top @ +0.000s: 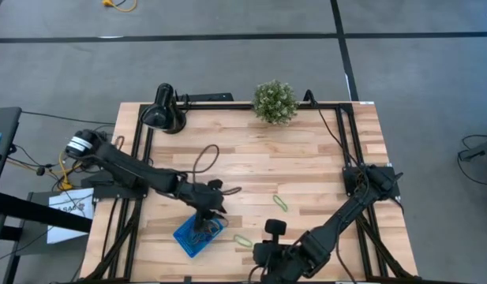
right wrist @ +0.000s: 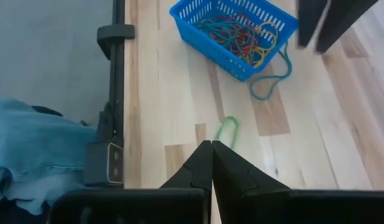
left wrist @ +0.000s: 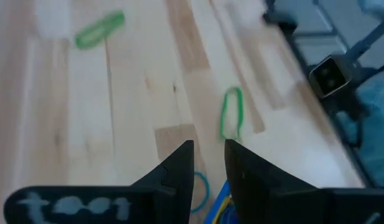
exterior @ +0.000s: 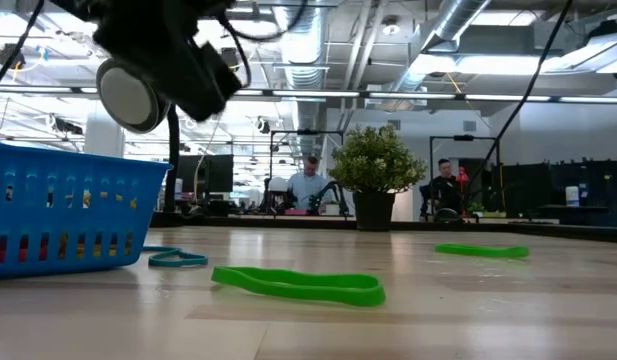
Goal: Pick and place rubber bands into bin
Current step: Put the blue rubber band into the blue basket, then put the bottom green rubber band into the blue basket
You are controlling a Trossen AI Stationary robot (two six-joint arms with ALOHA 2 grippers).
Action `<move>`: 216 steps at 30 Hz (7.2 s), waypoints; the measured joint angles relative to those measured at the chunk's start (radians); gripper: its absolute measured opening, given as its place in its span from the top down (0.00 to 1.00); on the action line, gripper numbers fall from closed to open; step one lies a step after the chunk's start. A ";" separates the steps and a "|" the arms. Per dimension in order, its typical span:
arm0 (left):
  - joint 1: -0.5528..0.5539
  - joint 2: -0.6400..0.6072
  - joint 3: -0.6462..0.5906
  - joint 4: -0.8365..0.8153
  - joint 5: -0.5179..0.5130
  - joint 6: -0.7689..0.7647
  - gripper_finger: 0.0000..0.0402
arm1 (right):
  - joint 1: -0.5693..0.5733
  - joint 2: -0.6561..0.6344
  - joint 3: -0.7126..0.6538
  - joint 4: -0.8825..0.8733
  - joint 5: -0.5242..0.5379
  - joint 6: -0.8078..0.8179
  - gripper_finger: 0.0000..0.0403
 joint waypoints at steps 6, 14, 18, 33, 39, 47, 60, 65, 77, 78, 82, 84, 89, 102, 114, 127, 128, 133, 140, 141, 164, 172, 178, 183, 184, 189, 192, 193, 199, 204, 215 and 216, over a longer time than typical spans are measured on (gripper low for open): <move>-0.028 0.156 0.110 -0.087 0.000 0.096 0.81 | -0.002 0.000 0.000 -0.010 -0.001 0.000 1.00; -0.015 0.315 0.349 -0.311 -0.001 0.148 0.81 | 0.004 0.000 0.000 -0.015 -0.003 0.032 1.00; -0.020 0.379 0.419 -0.421 0.000 0.182 0.81 | 0.020 0.000 0.000 -0.019 -0.003 0.046 1.00; -0.093 0.424 0.442 -0.684 0.017 0.047 0.81 | 0.088 0.000 0.000 -0.019 0.036 0.062 1.00; -0.111 0.425 0.442 -0.653 -0.114 0.111 0.81 | 0.088 0.001 0.000 -0.018 0.052 0.062 1.00; -0.112 0.427 0.442 -0.585 -0.100 0.173 0.74 | 0.082 0.001 0.000 -0.018 0.051 0.061 1.00; -0.100 0.514 0.445 -0.530 -0.085 0.157 0.68 | 0.077 0.002 -0.001 -0.011 0.051 0.054 1.00; -0.087 0.534 0.448 -0.527 -0.077 0.130 0.70 | 0.075 0.002 -0.001 -0.011 0.051 0.053 1.00; -0.083 0.531 0.445 -0.521 -0.083 0.185 0.97 | 0.076 0.002 -0.001 -0.007 0.051 0.053 1.00; -0.083 0.532 0.445 -0.519 -0.085 0.187 0.98 | 0.076 0.002 -0.001 -0.006 0.051 0.053 1.00; -0.085 0.537 0.480 -0.572 -0.122 0.135 0.99 | 0.076 0.002 -0.001 -0.006 0.051 0.053 1.00; -0.090 0.539 0.521 -0.667 -0.144 0.111 1.00 | 0.076 0.002 -0.001 -0.006 0.051 0.053 1.00; -0.128 0.484 0.660 -0.864 -0.153 0.108 1.00 | 0.076 0.002 -0.001 -0.006 0.051 0.053 1.00; -0.345 0.141 0.954 -1.319 -0.421 -0.289 1.00 | 0.077 0.002 0.000 -0.005 0.051 0.053 1.00; -0.639 0.022 0.801 -1.343 -0.590 -0.616 1.00 | 0.076 0.002 0.000 -0.005 0.052 0.053 1.00; -0.658 0.022 0.453 -1.092 -0.482 -0.686 1.00 | 0.051 0.002 0.000 -0.005 0.053 0.053 1.00; -0.658 0.022 0.434 -1.084 -0.468 -0.698 1.00 | 0.048 0.002 0.000 -0.005 0.052 0.053 1.00; -0.661 0.021 0.365 -1.038 -0.424 -0.772 1.00 | 0.032 0.002 0.000 -0.005 0.052 0.053 1.00; -0.660 0.021 0.326 -1.026 -0.420 -0.830 1.00 | 0.017 0.002 0.000 -0.006 0.050 0.053 1.00; -0.660 0.021 0.321 -1.017 -0.420 -0.823 1.00 | 0.016 0.002 0.000 -0.006 0.049 0.053 1.00; -0.656 0.036 0.293 -0.872 -0.468 -0.735 0.77 | -0.009 0.001 0.000 -0.004 0.039 0.053 0.99; -0.655 0.036 0.293 -0.873 -0.488 -0.737 0.77 | -0.088 0.000 -0.084 0.058 -0.034 0.052 0.87; -0.655 0.036 0.293 -0.873 -0.502 -0.737 0.77 | -0.160 0.000 -0.213 0.159 -0.113 0.053 0.81; -0.655 0.036 0.294 -0.874 -0.502 -0.737 0.77 | -0.187 0.000 -0.302 0.269 -0.176 0.054 0.81; -0.655 0.036 0.294 -0.874 -0.503 -0.737 0.77 | -0.187 0.000 -0.321 0.314 -0.179 0.054 0.81; -0.655 0.036 0.294 -0.874 -0.529 -0.738 0.77 | -0.166 0.000 -0.393 0.473 -0.180 0.073 0.81; -0.655 0.036 0.294 -0.874 -0.543 -0.734 0.77 | -0.146 0.001 -0.412 0.447 -0.157 0.081 0.81; -0.655 0.036 0.294 -0.874 -0.547 -0.728 0.77 | -0.141 0.001 -0.412 0.438 -0.150 0.080 0.81; -0.655 0.036 0.294 -0.874 -0.548 -0.727 0.77 | -0.139 0.007 -0.410 0.476 -0.144 0.086 0.81; -0.652 0.036 0.294 -0.874 -0.551 -0.727 0.77 | -0.156 0.104 -0.392 0.520 -0.198 0.064 0.81; -0.624 0.035 0.294 -0.857 -0.551 -0.718 0.77 | -0.179 0.187 -0.284 0.432 -0.231 0.008 0.81; -0.623 0.035 0.294 -0.855 -0.549 -0.716 0.77 | -0.181 0.188 -0.284 0.433 -0.230 0.013 0.81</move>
